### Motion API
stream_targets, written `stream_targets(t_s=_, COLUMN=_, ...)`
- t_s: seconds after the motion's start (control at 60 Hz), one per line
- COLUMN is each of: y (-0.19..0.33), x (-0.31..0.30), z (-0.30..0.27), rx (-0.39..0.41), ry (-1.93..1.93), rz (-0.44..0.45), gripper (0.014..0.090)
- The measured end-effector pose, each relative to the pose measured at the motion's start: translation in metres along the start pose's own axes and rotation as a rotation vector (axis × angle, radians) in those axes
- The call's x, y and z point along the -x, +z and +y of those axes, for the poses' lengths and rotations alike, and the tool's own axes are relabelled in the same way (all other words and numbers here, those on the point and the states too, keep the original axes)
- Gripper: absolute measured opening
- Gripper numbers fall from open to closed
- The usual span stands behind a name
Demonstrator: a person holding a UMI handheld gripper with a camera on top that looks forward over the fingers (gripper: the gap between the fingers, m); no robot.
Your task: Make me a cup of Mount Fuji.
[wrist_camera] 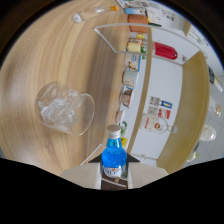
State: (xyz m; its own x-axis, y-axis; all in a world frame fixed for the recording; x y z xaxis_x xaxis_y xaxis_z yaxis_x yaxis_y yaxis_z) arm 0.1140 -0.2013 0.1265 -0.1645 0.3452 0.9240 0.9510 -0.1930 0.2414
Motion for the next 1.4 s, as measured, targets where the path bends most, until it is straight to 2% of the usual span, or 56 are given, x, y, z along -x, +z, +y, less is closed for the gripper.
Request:
stream_targets(t_s=0.117, y=-0.013, x=-0.018, z=-0.005, rx=-0.07, ry=0.273, rz=-0.017, gripper=0.0353)
stream_targets(t_s=0.35, y=-0.048, x=-0.074, z=0.002, rx=-0.317, ry=0.927, rz=-0.046, gripper=0.0353)
stream_targets(t_s=0.5, y=-0.053, x=-0.081, z=0.045, rx=-0.36, ry=1.325, rz=-0.077, gripper=0.0353)
stream_targets(t_s=0.567, y=-0.046, x=-0.065, z=0.067, rx=-0.343, ry=1.448, rz=-0.099, gripper=0.0353)
stream_targets(t_s=0.767, y=0.001, x=0.026, z=0.121, rx=-0.181, ry=1.678, rz=-0.207, gripper=0.0351)
stream_targets(t_s=0.95, y=0.039, x=0.089, z=0.13, rx=-0.08, ry=1.717, rz=-0.312, gripper=0.0351)
stream_targets(t_s=1.2, y=0.058, x=0.125, z=0.125, rx=-0.045, ry=1.687, rz=-0.434, gripper=0.0355)
stream_targets(t_s=1.333, y=0.06, x=0.138, z=0.13, rx=0.003, ry=1.674, rz=-0.469, gripper=0.0361)
stream_targets(t_s=1.4, y=0.058, x=0.139, z=0.131, rx=0.001, ry=1.688, rz=-0.474, gripper=0.0363)
